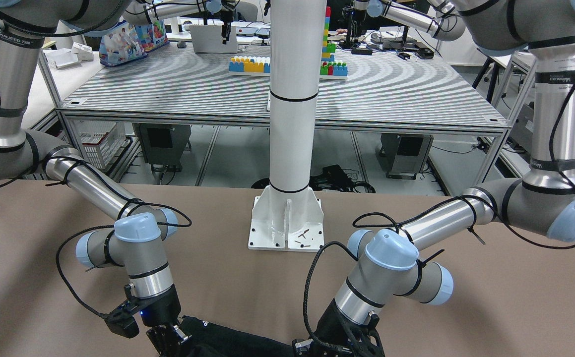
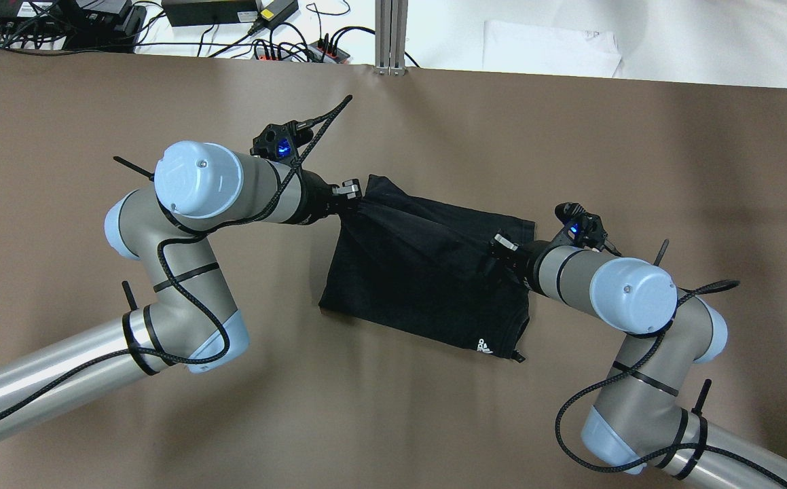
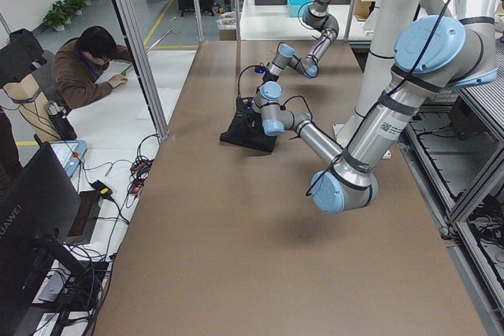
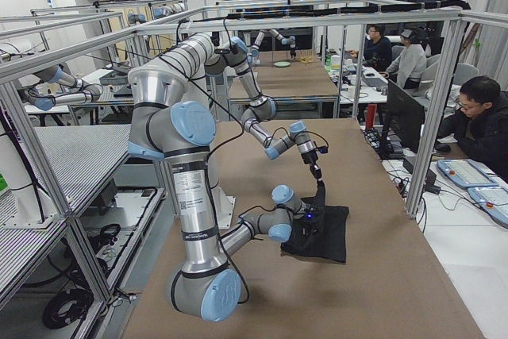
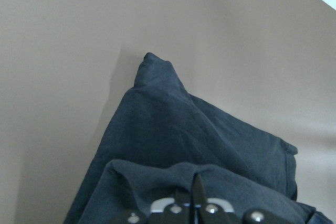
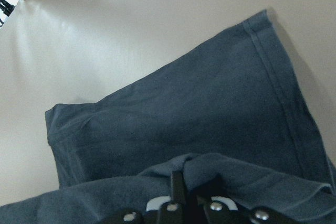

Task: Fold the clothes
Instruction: 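Lift the near end with both grippers and fold it toward the far end, then lay the folded end down and open both grippers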

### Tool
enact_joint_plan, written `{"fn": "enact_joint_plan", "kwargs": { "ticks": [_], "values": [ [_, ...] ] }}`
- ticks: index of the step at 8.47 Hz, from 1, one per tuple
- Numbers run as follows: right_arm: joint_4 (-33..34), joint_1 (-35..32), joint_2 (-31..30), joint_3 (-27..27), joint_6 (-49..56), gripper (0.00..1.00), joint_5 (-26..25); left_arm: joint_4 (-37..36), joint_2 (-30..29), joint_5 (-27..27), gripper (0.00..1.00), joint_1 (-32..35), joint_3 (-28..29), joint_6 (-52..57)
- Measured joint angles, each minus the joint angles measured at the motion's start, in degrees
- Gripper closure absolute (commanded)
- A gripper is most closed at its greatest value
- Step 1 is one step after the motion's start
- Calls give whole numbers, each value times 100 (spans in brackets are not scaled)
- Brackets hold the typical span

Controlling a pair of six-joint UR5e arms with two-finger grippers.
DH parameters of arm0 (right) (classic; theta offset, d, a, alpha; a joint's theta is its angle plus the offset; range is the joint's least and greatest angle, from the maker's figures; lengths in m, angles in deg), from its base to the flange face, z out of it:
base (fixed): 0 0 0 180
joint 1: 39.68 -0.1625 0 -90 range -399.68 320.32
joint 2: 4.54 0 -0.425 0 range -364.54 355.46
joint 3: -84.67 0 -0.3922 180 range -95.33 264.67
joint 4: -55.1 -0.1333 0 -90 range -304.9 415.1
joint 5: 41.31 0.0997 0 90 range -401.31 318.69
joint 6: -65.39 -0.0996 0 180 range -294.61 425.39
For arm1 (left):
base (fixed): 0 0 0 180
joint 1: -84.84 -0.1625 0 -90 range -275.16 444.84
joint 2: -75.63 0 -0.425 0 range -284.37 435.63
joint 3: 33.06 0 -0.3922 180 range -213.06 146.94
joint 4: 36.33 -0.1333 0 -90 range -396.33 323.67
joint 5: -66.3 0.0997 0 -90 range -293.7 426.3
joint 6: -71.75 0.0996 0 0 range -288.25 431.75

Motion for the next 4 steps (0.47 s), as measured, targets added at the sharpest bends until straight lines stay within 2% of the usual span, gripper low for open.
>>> {"fn": "enact_joint_plan", "kwargs": {
  "ticks": [1, 2, 3, 4],
  "values": [
    [-4, -21, 48, -96, 20, 100, -2, 191, -76, 7, 100, 4, 255, 16],
    [-7, -51, 91, -138, 27, 88, -2, 369, -160, 11, 100, 5, 503, 23],
    [-8, -86, 114, -157, 31, 8, -2, 475, -224, 13, 1, 6, 664, 30],
    [-8, -111, 125, -165, 36, 6, -3, 529, -266, 16, 0, 6, 739, 35]
  ]
}}
